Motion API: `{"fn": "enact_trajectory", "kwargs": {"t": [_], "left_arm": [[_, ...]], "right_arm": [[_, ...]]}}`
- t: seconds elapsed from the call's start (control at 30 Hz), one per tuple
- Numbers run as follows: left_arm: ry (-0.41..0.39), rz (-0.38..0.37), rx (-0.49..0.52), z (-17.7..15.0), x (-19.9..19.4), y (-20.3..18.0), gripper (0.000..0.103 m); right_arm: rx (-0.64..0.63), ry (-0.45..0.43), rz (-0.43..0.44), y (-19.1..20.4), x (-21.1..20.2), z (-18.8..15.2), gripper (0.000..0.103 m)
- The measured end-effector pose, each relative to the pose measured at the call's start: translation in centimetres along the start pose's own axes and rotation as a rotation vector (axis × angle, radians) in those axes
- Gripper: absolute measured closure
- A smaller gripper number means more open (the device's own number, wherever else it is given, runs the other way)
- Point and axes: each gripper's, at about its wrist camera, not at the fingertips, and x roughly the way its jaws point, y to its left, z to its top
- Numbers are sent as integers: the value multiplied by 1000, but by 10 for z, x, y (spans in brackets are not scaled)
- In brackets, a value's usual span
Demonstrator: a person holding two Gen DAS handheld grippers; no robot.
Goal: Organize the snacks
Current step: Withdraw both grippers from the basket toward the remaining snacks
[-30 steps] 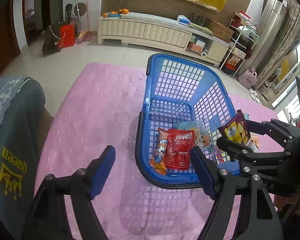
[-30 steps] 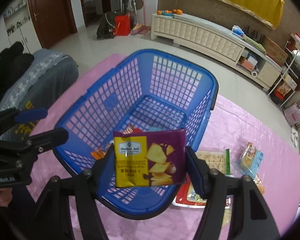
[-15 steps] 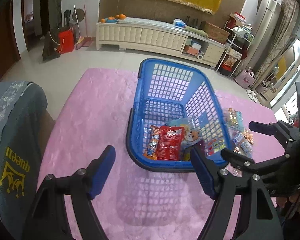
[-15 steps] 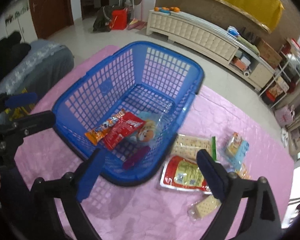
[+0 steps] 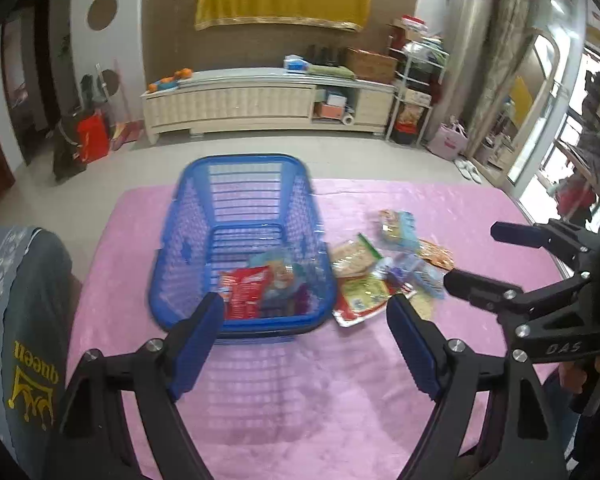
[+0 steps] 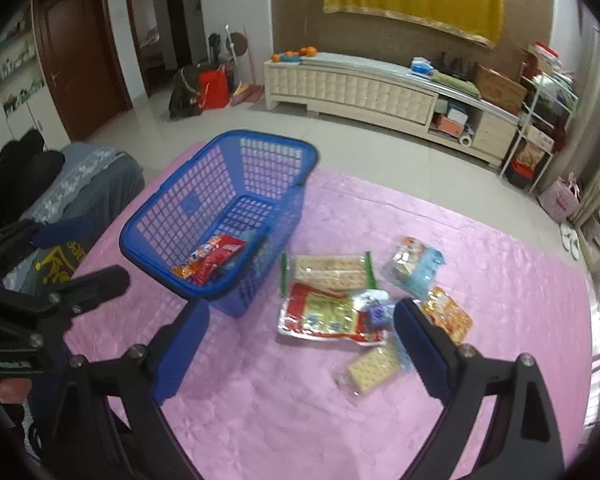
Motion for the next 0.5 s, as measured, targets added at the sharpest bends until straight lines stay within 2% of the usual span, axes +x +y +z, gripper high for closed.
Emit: {"fn": "enact_trajectory", "kwargs": {"t": [0.27, 0.5], "left_arm": [[42, -58, 89, 0, 26, -68, 21], [78, -91, 130, -5, 57, -103, 21]], "right_arm": [[90, -9, -31, -57, -19, -27, 8], [159, 14, -55, -102, -13, -56, 8]]}}
